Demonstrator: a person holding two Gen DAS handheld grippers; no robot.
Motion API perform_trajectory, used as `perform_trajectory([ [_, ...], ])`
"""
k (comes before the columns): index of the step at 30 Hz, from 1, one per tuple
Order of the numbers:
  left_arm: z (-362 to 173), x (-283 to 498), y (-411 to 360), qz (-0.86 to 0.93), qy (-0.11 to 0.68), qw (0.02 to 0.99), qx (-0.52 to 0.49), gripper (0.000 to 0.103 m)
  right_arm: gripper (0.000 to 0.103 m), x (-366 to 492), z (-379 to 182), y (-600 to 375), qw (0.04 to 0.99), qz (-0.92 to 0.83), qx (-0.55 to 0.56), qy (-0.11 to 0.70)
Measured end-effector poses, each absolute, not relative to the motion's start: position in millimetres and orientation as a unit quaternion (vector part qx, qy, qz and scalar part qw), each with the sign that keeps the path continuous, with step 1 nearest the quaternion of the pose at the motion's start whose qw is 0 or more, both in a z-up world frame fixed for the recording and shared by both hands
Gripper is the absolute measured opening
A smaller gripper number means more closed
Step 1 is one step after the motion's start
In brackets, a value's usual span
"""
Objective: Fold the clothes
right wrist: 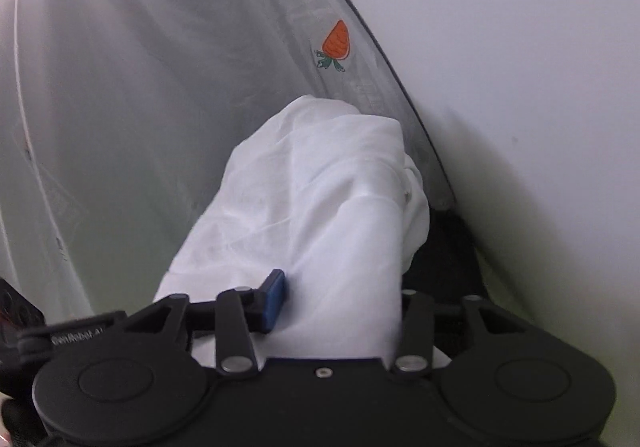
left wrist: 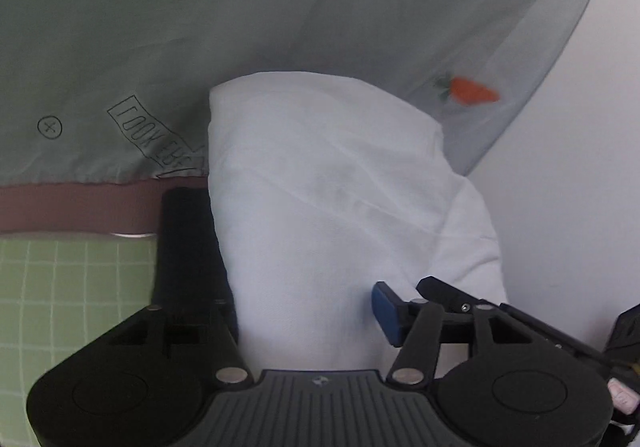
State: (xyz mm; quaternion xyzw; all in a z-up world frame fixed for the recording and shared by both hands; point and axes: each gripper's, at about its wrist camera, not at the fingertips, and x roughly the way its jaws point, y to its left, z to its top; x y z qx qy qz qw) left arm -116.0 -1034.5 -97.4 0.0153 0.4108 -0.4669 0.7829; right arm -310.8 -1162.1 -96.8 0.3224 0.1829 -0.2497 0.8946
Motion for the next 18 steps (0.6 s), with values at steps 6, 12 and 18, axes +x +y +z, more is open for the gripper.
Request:
perform_trajectory([
  [6,-150.3,-128.4,-1031.9,-0.421,0.411,0.801,0.112,0.088,0.089,-267.4,-169.5,-1156.8,0.876,-0.337,0.227,0.261],
  [12,-153.9,-154.8,-976.9,-0.408,0.424,0.803,0.097,0.091,0.096,-319.5,-174.4,-1116.5,0.873,-0.338,0.224,0.272],
  [18,-101.2,-196.3,-925.2,-0.409,0.384,0.822,0.101,0.093,0.101,-356.3,-156.0,-1048.5,0.866,-0.375,0.124,0.308],
])
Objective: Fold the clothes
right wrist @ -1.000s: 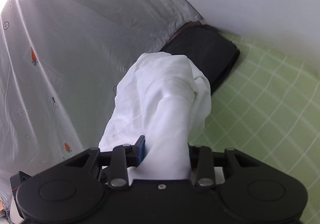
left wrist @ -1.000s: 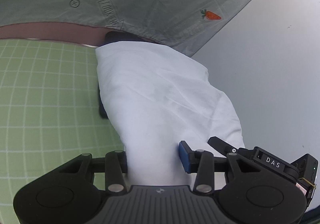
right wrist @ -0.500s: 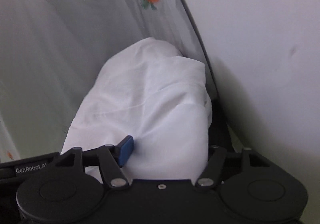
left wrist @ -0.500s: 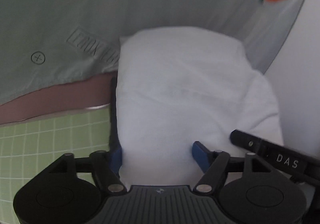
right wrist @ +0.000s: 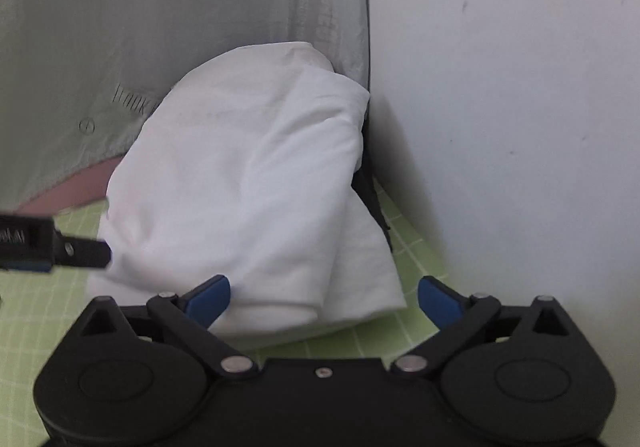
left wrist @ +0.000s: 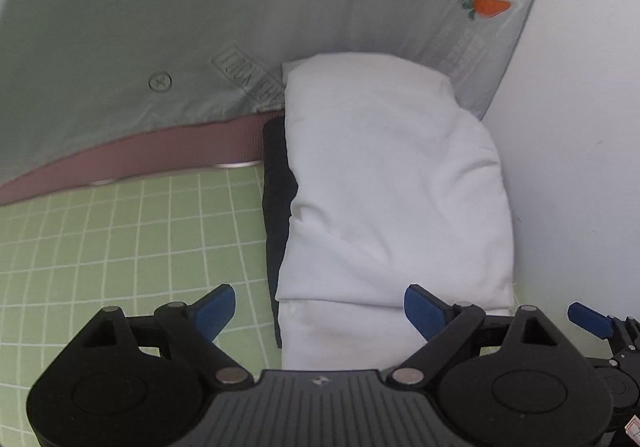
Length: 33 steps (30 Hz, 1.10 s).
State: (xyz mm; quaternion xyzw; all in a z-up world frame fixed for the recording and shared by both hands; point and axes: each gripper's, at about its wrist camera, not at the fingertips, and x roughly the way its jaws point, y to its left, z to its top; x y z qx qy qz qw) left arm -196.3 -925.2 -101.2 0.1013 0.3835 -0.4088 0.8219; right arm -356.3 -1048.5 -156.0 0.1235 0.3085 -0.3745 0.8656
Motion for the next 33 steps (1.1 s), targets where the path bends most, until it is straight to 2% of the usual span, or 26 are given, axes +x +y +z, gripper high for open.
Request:
perform_trajectory([
  [3,-72.1,-226.8,-885.4,-0.408,0.348,0.839,0.089,0.103,0.101,-382.4,-129.3,-1016.6,0.873,-0.377,0.129,0.282],
  [11,-40.3,-309.7,-793.0,-0.414,0.303,0.855,0.082,0.103,0.102,-447.2,-78.2,-933.3,0.885,-0.381,0.131,0.233],
  [17,-52.7,-348.9,-749.9,-0.427,0.332,0.837,0.086,0.103,0.102,-492.4,-80.3,-875.3,0.884,-0.379,0.136,0.238],
  [33,-46.8,-388.8,-709.9,-0.453,0.314,0.827,0.104,0.103,0.102,-536.6,-81.8,-812.8,0.884,-0.379,0.131,0.239],
])
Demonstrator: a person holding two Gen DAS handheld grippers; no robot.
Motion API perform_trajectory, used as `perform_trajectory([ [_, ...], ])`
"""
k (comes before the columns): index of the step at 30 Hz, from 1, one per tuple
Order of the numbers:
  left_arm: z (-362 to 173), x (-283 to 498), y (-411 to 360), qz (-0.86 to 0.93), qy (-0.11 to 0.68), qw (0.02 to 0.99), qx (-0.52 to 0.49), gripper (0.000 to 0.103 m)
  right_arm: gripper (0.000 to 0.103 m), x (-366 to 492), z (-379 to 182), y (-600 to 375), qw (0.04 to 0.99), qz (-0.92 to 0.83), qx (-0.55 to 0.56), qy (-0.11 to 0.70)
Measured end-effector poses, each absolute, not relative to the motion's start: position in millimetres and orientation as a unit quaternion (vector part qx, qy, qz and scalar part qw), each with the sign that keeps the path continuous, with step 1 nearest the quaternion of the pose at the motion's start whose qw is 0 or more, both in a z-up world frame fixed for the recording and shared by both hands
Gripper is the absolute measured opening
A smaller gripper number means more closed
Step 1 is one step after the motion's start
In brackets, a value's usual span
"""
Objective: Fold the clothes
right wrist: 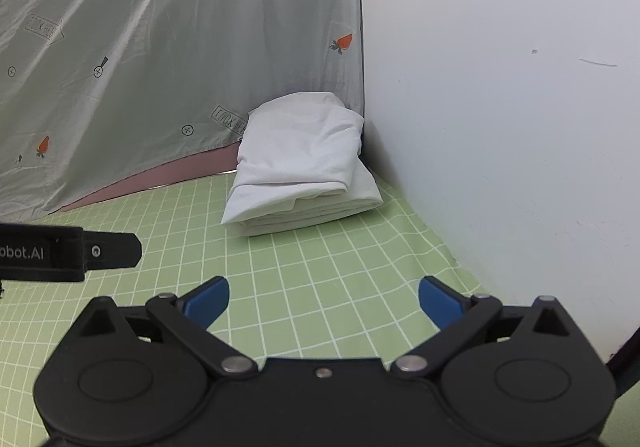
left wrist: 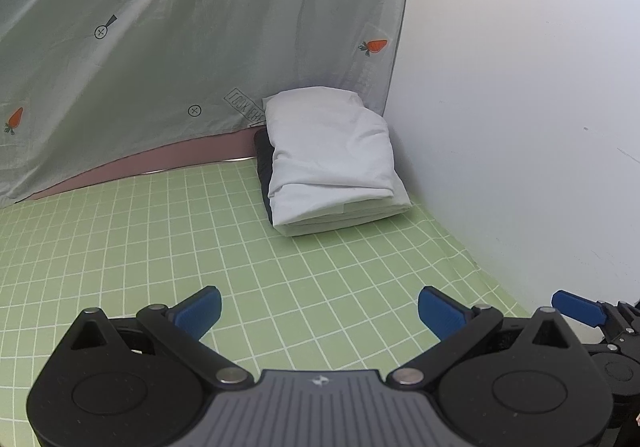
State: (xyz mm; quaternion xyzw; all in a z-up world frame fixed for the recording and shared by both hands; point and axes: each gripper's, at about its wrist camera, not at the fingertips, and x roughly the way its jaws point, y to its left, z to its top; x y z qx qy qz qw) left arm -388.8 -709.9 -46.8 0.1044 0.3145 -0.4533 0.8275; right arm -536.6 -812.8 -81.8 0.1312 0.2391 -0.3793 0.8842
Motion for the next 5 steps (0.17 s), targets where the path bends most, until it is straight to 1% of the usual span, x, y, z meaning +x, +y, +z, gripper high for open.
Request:
perform_trajectory([
  [5,-44.7,-392.5,-704.9,-0.457,0.309,0.828,0.103,0.103,0.102,-540.7,-79.5,-806.4,0.883,-0.384,0.129,0.236],
])
